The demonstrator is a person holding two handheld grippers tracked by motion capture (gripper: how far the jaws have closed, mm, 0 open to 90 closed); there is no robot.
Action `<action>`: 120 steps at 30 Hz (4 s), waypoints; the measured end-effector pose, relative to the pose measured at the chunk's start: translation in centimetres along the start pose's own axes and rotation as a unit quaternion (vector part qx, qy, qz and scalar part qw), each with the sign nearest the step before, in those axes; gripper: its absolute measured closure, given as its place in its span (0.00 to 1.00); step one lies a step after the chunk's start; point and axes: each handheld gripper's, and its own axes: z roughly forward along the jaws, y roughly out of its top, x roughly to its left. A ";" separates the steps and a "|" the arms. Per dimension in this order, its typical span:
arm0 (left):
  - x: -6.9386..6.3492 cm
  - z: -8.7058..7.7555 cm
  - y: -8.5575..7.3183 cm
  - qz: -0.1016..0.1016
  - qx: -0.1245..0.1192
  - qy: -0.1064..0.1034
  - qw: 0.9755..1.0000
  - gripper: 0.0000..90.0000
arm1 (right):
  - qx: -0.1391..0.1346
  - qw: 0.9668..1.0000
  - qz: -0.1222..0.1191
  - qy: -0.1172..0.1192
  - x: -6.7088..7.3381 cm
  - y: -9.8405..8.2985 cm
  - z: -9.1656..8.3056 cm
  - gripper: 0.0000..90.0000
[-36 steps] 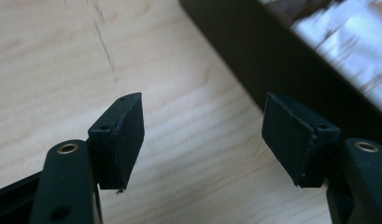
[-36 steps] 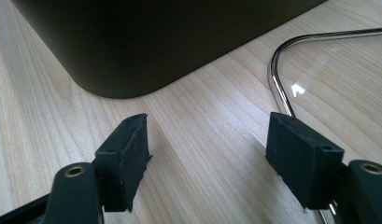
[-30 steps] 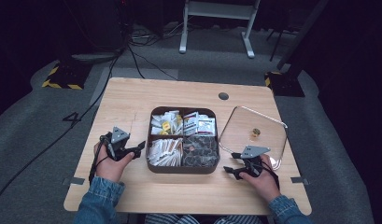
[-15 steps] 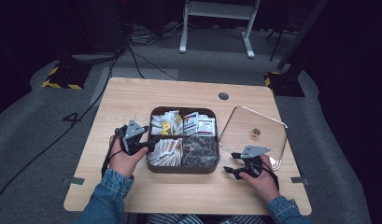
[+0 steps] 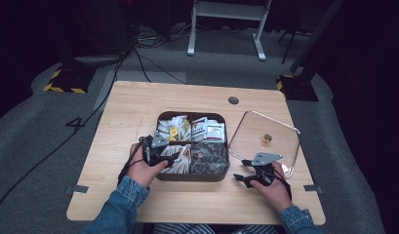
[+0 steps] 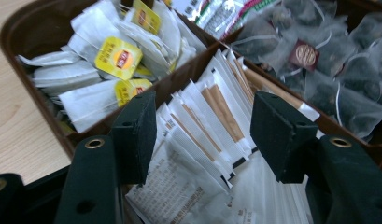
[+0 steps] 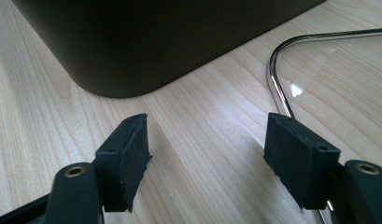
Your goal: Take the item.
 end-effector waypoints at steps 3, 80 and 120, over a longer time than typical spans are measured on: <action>0.0 0.0 -0.1 0.001 0.014 0.008 1.000 0.48 | 0.000 1.000 0.001 0.000 0.0 0.0 0.0 0.35; -5.7 -6.5 2.8 0.056 -0.058 -0.151 0.985 1.00 | 0.000 1.000 0.005 0.000 -0.1 0.0 0.0 0.35; -11.2 0.4 0.7 0.142 0.055 -0.167 0.974 1.00 | -0.001 1.000 0.004 -0.001 -0.1 0.0 0.0 0.35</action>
